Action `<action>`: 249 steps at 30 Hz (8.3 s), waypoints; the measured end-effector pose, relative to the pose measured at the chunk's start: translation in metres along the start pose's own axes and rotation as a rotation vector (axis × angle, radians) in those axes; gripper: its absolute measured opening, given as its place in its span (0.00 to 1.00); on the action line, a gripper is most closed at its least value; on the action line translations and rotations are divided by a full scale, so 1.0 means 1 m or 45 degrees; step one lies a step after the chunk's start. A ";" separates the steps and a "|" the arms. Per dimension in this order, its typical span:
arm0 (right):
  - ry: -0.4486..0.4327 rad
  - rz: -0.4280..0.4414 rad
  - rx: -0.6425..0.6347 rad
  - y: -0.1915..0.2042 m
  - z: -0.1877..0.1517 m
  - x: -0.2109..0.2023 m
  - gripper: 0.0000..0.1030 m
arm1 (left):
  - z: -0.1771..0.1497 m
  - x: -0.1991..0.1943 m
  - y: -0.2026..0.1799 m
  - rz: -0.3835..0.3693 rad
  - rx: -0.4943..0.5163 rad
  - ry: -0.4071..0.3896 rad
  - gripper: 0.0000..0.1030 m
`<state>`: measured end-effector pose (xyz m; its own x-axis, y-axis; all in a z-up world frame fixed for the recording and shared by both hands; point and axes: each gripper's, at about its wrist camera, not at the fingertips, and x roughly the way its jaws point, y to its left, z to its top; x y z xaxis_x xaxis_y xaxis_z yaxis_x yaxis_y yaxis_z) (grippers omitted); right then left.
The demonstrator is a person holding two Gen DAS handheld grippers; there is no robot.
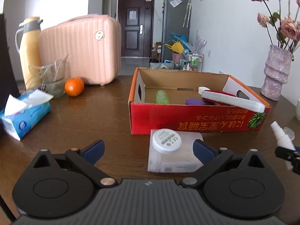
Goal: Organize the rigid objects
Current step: 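Grasp the white lidded container with the left tool while the right tool holds the spray bottle, then carry the container and spray bottle over the box with both tools, then open both tools to drop the container and spray bottle into the box, then withdraw both tools from the box back over the table, then grasp the white rectangular container with the left tool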
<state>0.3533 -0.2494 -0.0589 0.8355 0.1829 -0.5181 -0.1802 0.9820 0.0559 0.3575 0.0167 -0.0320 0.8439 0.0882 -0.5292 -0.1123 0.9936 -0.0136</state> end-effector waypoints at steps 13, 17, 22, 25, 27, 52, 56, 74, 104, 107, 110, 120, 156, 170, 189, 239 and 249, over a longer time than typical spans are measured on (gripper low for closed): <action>-0.005 -0.022 0.017 -0.002 -0.001 0.000 0.26 | 0.002 0.025 -0.006 -0.056 0.077 0.024 0.73; -0.009 -0.027 0.022 -0.002 -0.001 -0.001 0.26 | 0.002 0.028 -0.009 -0.093 0.096 0.025 0.49; -0.015 -0.029 0.026 -0.001 -0.002 -0.003 0.26 | 0.001 0.026 -0.009 -0.132 0.107 0.021 0.39; -0.023 -0.028 0.025 -0.001 -0.002 -0.005 0.26 | 0.001 0.024 -0.008 -0.140 0.103 0.019 0.39; -0.031 -0.034 0.022 0.000 -0.002 -0.007 0.26 | 0.001 0.021 -0.009 -0.131 0.104 0.005 0.39; -0.139 0.013 0.068 0.007 0.007 -0.033 0.26 | 0.010 -0.037 -0.017 -0.149 0.050 -0.148 0.40; -0.157 0.027 0.064 0.008 0.013 -0.037 0.26 | 0.015 -0.048 -0.023 -0.161 0.041 -0.180 0.40; -0.216 0.047 0.030 0.017 0.050 -0.025 0.26 | 0.042 -0.045 -0.035 -0.153 -0.010 -0.221 0.40; -0.215 0.033 0.071 0.013 0.094 0.063 0.26 | 0.087 0.040 -0.047 -0.103 -0.064 -0.196 0.40; -0.211 0.027 0.075 0.011 0.097 0.071 0.26 | 0.091 0.050 -0.048 -0.097 -0.061 -0.184 0.40; -0.208 0.019 0.075 0.010 0.100 0.079 0.26 | 0.095 0.058 -0.049 -0.096 -0.054 -0.184 0.40; -0.184 0.004 0.077 0.007 0.108 0.107 0.26 | 0.106 0.088 -0.048 -0.077 -0.037 -0.155 0.40; -0.133 -0.053 0.080 0.001 0.116 0.133 1.00 | 0.115 0.120 -0.032 0.037 -0.045 -0.130 1.00; -0.160 -0.040 0.076 0.004 0.119 0.127 1.00 | 0.115 0.116 -0.032 0.034 -0.050 -0.131 1.00; -0.212 -0.035 0.072 0.006 0.113 0.095 1.00 | 0.106 0.076 -0.034 0.054 -0.033 -0.187 1.00; -0.163 -0.089 0.063 -0.010 0.009 -0.033 1.00 | 0.000 -0.022 -0.035 -0.016 0.028 -0.031 1.00; -0.146 -0.095 0.101 -0.015 0.005 -0.032 1.00 | -0.005 0.011 -0.038 0.008 0.064 0.077 1.00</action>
<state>0.3319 -0.2698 -0.0391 0.8996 0.1092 -0.4229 -0.0779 0.9928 0.0905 0.3679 -0.0205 -0.0417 0.8097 0.0914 -0.5797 -0.0899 0.9955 0.0314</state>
